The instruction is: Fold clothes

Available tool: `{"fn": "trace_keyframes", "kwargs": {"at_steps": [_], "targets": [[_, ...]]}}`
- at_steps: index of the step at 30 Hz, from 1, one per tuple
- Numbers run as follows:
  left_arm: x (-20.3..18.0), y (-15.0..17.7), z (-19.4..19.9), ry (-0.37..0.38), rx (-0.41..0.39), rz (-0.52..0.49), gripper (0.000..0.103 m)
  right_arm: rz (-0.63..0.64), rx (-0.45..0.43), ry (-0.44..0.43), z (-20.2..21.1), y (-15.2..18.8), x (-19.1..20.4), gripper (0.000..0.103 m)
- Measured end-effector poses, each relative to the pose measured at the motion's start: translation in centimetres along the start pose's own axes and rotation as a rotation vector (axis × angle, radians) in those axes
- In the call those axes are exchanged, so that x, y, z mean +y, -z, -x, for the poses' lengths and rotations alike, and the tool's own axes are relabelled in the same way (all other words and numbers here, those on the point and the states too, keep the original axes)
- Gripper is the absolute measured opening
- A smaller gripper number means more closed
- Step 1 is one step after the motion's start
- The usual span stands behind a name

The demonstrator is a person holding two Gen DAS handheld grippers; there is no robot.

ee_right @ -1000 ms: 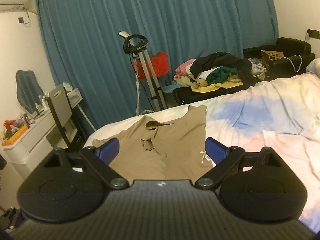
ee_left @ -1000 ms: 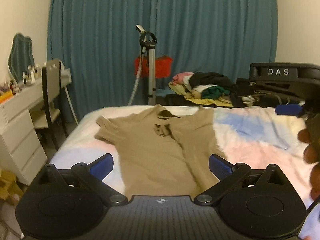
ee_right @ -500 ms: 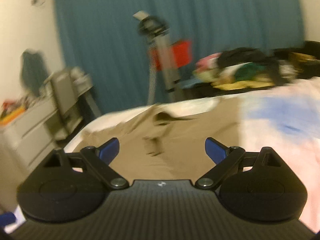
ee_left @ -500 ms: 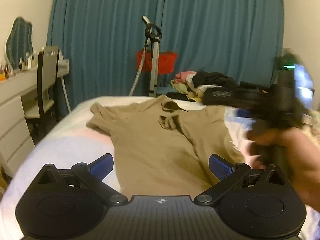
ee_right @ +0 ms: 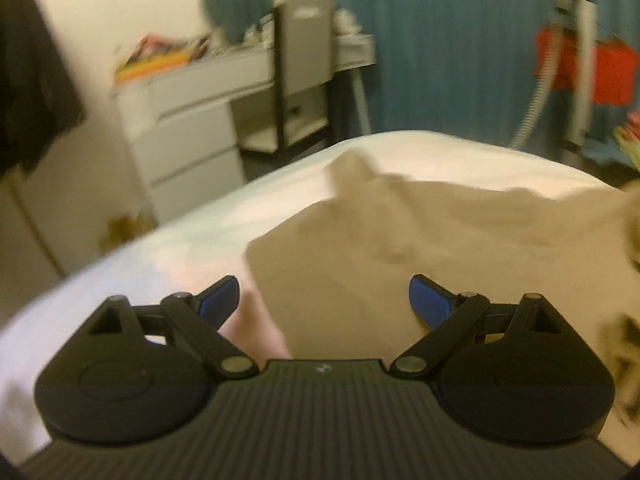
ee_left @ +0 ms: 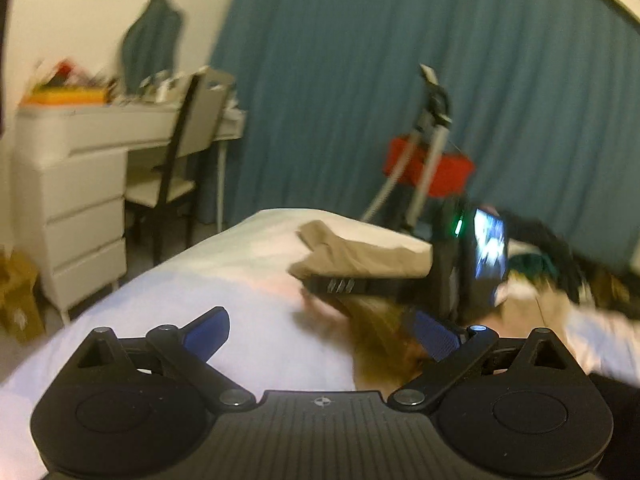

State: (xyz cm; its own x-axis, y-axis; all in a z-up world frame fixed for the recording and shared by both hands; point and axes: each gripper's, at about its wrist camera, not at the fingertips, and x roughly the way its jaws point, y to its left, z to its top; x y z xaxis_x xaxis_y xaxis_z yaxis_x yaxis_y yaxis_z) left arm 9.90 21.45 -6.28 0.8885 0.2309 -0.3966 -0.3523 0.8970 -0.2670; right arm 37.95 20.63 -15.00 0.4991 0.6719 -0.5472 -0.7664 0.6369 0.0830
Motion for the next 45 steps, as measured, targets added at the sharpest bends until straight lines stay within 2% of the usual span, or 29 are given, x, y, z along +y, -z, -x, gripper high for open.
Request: {"fn": "trace_keyframes", "kwargs": {"at_steps": [2,4,5,6,8,9,10,14,17,21,25,28,30,32,34,38,45], "targets": [[0.6,-0.2,-1.0,-0.02,0.006,0.041,0.1,0.069,-0.034,0.068,-1.1,0.1,1.3,0.093],[0.8,-0.4,-1.4,-0.027,0.012,0.048,0.1,0.058,-0.053,0.153,-2.1,-0.3,1.5,0.093],[0.6,-0.3,-1.4,-0.028,0.013,0.043,0.1,0.043,-0.061,0.181,-2.4,-0.5,1.4,0.088],[0.5,-0.3,-1.4,-0.029,0.015,0.038,0.1,0.028,-0.069,0.208,-2.6,-0.7,1.2,0.079],[0.2,-0.2,-1.4,-0.031,0.014,0.027,0.1,0.012,-0.061,0.286,-2.8,-1.0,0.8,0.029],[0.0,-0.2,-1.2,-0.033,0.008,0.017,0.1,0.001,-0.054,0.316,-2.7,-1.2,0.6,0.018],[-0.2,-0.1,-1.0,-0.034,0.0,0.008,0.1,-0.003,-0.056,0.332,-2.6,-1.4,0.4,0.016],[-0.6,-0.1,-0.3,-0.026,-0.03,-0.011,0.1,-0.017,-0.189,0.344,2.2,-2.2,-0.4,0.013],[-0.6,-0.3,0.2,0.003,-0.036,0.0,0.1,-0.071,-0.301,0.376,6.8,-2.7,-2.0,0.013],[-0.5,-0.2,1.8,0.064,0.005,0.033,0.1,-0.214,-0.421,0.488,13.2,-1.5,-7.2,0.013],[-0.8,0.7,2.7,0.114,0.035,0.033,0.1,-0.413,-0.453,0.606,17.2,2.6,-13.9,0.013],[-1.7,1.5,2.3,0.134,0.053,-0.001,0.1,-0.576,-0.402,0.644,17.4,5.9,-18.4,0.016],[-2.4,2.1,1.6,0.145,0.074,-0.024,0.1,-0.644,-0.319,0.635,16.5,7.9,-20.6,0.028],[-3.0,2.7,0.8,0.158,0.1,-0.043,0.1,-0.674,-0.25,0.599,15.6,9.1,-21.4,0.073],[-3.6,3.3,0.0,0.169,0.121,-0.066,0.1,-0.656,-0.239,0.543,16.4,9.8,-21.1,0.084],[-5.2,4.1,-0.9,0.191,0.137,-0.126,0.1,-0.566,-0.223,0.502,19.0,8.4,-18.8,0.084],[-7.2,4.9,1.3,0.233,0.123,-0.2,0.1,-0.478,-0.251,0.501,27.6,8.0,-10.8,0.085]]}}
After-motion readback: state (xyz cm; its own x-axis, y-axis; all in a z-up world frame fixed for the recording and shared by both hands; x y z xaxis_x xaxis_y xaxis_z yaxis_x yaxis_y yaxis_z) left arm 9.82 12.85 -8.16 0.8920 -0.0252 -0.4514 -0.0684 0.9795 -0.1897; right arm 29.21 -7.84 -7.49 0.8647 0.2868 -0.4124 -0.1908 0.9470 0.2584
